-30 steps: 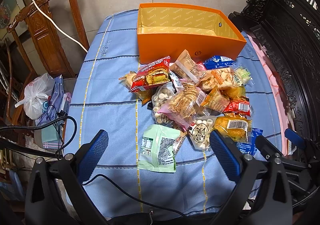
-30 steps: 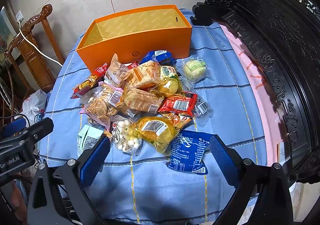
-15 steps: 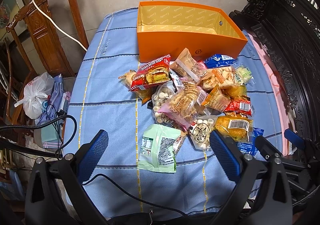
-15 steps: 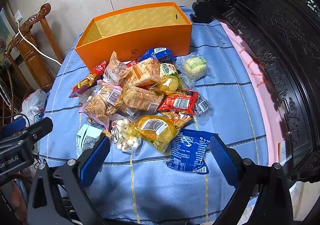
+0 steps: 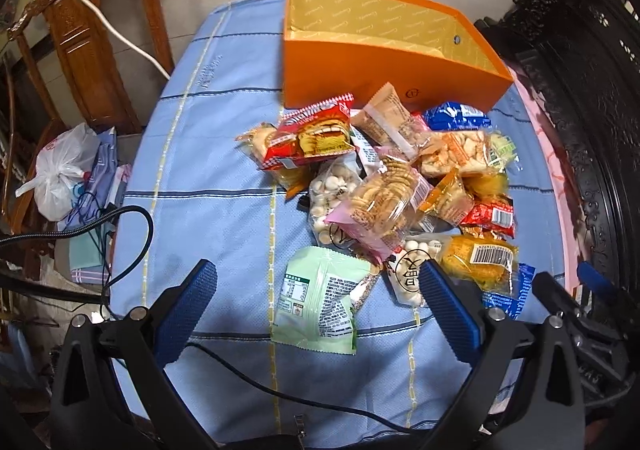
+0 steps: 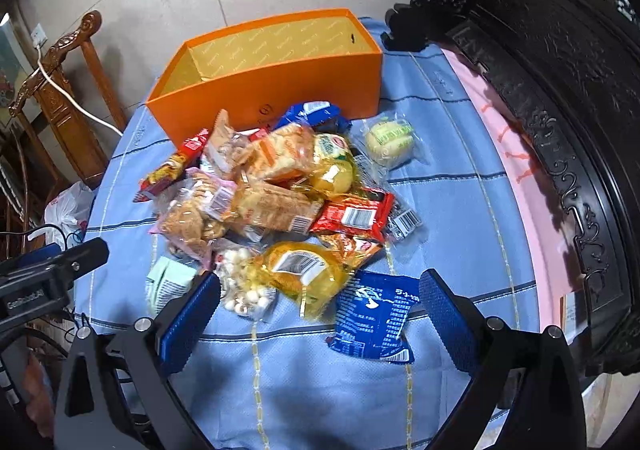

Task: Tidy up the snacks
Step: 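Grasp the clear cookie bag with left tool while right tool grasps blue wrapper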

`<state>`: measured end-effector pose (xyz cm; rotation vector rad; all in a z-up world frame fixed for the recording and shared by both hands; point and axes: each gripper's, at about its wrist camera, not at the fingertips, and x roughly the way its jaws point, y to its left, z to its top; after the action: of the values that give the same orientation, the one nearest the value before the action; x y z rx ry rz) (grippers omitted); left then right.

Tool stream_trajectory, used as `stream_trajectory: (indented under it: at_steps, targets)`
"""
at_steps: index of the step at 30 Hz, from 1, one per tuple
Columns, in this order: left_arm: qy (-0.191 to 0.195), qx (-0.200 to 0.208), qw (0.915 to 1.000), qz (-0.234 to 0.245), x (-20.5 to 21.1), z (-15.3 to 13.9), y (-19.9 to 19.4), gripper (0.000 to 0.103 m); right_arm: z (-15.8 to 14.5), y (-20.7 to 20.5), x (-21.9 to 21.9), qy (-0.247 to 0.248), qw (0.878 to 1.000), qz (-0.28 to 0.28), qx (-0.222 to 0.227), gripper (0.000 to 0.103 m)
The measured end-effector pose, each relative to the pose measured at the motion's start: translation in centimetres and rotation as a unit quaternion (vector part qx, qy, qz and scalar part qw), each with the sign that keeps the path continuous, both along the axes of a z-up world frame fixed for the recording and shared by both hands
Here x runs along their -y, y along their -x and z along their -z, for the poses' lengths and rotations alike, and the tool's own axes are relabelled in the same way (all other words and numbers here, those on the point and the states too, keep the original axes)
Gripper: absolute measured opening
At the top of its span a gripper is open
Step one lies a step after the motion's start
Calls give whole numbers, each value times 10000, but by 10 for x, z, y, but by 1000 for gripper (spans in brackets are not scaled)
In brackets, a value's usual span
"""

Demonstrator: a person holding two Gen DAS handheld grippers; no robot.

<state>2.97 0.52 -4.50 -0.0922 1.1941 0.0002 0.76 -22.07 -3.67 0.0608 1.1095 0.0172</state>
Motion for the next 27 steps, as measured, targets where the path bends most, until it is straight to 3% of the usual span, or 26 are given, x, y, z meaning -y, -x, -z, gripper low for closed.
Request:
stream_trajectory:
  at_steps: [4,8,15,17,18,21,22,23,27]
  targets:
    - [-250,67,9985,478,9,21,-13,99,20,-4,16,-271,9996,-127,5,99]
    - [-379,-102,9935,1072,27,51,-26,99,41,-1,21,-87,9988,-472,-61,99]
    - [-630,-28,9897,1288,44,78,-55,96,45,-3,38,-359,9985,-369,-159,99]
    - [-453,-192,9878,1477,50,89,-67,76,45,-5,43,-372,9985,-351,-190,99]
    - [-432,-208,9871,1529,54,92,-71,76,45,-6,45,-374,9986,-330,-200,99]
    - [-848,-47,9827,1645,65,97,-79,74,46,-12,51,-371,9986,-218,-294,99]
    - [-902,-14,9817,1677,68,97,-80,64,47,-13,53,-379,9986,-197,-318,99]
    - [-762,-65,9811,1776,70,97,-83,33,48,-15,53,-393,9985,-185,-346,99]
    - [-317,-78,9865,1604,60,83,-83,31,54,-18,60,-497,9969,-188,-574,99]
